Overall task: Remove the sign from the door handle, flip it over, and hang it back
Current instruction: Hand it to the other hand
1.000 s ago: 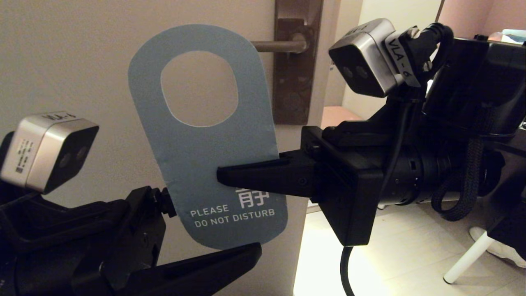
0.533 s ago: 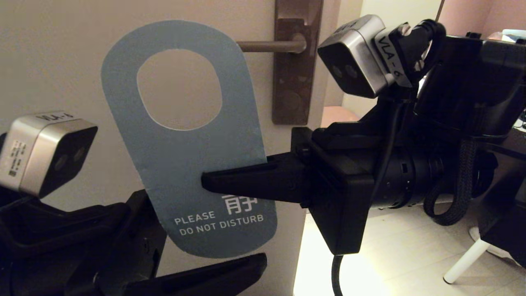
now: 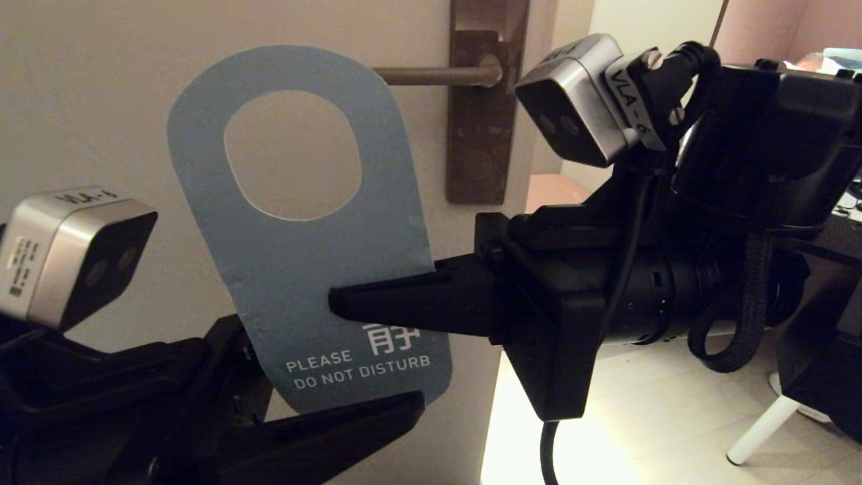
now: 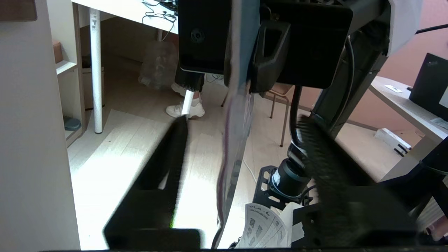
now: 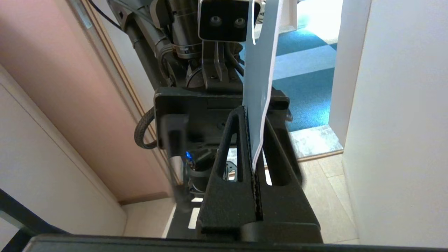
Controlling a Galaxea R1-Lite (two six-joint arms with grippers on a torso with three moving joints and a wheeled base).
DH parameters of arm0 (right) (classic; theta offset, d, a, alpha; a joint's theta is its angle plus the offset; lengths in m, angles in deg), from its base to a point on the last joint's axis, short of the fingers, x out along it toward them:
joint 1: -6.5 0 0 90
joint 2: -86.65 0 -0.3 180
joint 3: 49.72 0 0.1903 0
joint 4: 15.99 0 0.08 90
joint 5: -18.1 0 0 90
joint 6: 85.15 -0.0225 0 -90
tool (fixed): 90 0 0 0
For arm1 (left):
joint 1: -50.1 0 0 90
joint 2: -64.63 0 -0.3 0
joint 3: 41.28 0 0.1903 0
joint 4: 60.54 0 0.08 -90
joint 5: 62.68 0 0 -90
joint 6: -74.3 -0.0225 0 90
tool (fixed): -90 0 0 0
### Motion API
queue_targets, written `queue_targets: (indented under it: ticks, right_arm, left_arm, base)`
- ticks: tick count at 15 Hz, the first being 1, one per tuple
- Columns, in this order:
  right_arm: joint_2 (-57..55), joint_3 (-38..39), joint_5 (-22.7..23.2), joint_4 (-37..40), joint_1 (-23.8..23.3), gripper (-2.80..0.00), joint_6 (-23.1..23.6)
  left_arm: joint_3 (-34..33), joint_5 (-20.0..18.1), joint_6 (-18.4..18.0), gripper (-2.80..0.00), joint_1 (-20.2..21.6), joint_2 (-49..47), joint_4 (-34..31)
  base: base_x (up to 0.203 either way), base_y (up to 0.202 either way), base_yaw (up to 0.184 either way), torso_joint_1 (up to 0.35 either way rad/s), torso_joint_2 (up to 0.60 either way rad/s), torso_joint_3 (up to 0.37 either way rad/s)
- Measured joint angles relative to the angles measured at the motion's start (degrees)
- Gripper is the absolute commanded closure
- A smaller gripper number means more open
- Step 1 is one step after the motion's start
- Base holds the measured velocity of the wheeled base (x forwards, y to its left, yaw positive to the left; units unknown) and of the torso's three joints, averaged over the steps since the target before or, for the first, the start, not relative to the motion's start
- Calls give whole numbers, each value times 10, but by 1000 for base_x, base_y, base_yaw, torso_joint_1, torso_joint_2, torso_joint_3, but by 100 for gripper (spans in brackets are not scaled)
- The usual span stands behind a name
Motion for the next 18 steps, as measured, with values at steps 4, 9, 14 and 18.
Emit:
queue_targets:
  ticks: [4,9,14,18]
  right_arm:
    - [0,1,0,0,0,0,0]
    - [0,2,0,0,-1,0,0]
    - [0,2,-1,0,-1,0,1]
    - [1,2,-4,0,-1,0,1]
  left_arm:
    - [0,1,0,0,0,1,0]
    - [0,0,0,0,0,2,-1]
    - [0,0,-1,0,0,2,-1]
    - [0,1,0,0,0,2,-1]
  base:
    - [0,0,0,0,0,0]
    - [0,0,0,0,0,0]
    - [0,0,0,0,0,0]
    - [0,0,0,0,0,0]
